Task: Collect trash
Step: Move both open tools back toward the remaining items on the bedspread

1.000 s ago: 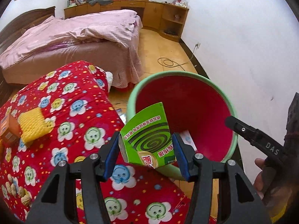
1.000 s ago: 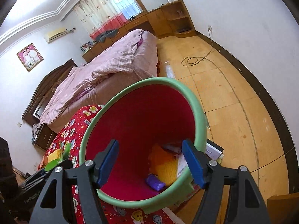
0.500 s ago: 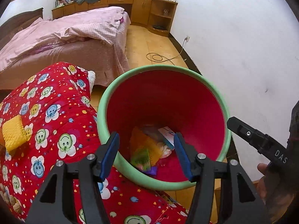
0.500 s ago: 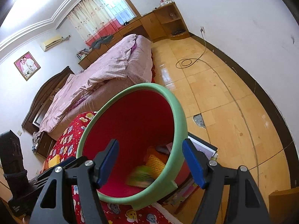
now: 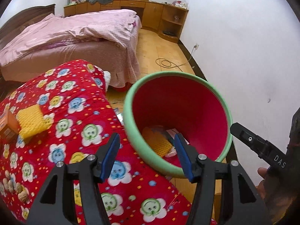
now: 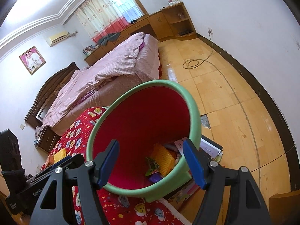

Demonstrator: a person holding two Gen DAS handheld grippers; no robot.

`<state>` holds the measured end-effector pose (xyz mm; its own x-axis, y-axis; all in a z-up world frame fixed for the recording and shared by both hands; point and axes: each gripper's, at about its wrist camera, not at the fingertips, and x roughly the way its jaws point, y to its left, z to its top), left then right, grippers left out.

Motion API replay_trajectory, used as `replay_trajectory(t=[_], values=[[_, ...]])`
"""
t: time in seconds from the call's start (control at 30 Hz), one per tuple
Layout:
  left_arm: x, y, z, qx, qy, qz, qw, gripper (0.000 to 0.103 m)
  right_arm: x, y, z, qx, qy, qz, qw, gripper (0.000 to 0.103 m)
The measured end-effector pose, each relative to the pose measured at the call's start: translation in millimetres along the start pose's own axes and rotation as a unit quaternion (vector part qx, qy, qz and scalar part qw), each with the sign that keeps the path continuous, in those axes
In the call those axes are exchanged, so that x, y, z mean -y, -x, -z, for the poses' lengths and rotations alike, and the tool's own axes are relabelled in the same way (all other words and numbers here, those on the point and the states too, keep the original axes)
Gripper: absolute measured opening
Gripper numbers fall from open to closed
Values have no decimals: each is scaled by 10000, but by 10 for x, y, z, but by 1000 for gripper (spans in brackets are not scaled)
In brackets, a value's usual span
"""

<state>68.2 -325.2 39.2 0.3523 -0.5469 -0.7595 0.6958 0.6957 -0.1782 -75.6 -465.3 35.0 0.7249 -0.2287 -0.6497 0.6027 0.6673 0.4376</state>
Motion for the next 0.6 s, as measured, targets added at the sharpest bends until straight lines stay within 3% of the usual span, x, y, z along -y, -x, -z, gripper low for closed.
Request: replay_trajectory(t=[0.6], values=[[-884,621,206,386,693,-659,9947,60,-764,-79,240,-383,648,-399,9964,74]])
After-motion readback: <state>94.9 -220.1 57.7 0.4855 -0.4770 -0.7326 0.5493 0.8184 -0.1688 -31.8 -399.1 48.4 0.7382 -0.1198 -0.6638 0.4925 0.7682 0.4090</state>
